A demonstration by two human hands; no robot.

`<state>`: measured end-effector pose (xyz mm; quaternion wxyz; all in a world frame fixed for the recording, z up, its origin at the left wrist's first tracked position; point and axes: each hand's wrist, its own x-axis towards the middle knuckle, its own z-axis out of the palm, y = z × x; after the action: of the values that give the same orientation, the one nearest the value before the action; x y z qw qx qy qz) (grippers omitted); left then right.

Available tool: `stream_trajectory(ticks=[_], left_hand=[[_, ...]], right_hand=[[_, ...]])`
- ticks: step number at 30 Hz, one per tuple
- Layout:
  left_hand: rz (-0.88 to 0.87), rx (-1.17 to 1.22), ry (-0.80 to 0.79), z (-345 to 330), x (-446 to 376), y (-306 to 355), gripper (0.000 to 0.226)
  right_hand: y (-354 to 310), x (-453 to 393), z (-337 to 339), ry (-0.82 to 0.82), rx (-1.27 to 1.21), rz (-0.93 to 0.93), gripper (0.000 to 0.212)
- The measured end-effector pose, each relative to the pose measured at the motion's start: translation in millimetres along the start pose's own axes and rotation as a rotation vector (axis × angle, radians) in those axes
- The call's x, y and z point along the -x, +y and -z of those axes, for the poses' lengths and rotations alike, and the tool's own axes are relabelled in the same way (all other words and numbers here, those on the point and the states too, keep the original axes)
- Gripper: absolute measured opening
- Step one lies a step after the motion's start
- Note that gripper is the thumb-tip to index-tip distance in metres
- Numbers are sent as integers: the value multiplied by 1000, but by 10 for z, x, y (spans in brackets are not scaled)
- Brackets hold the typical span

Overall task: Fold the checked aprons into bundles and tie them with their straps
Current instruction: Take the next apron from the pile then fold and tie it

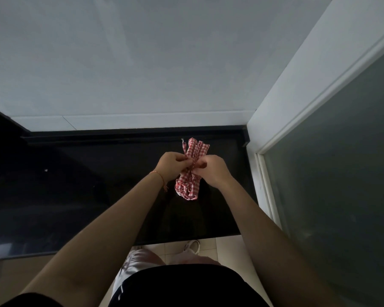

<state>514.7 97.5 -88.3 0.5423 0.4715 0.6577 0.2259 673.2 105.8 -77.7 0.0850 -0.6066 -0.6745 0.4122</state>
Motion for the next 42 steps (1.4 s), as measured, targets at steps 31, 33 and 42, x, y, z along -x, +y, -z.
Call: stream_trajectory(ticks=[31, 33, 42], left_hand=[[-142, -15, 112, -147, 171, -43, 15], [-148, -76, 64, -150, 168, -20, 18], [-58, 23, 151, -273, 153, -18, 11]], right_hand=[[121, -9, -234, 201, 199, 213, 12], [159, -12, -279, 245, 241, 238, 13], [190, -45, -422, 276, 303, 210, 20]])
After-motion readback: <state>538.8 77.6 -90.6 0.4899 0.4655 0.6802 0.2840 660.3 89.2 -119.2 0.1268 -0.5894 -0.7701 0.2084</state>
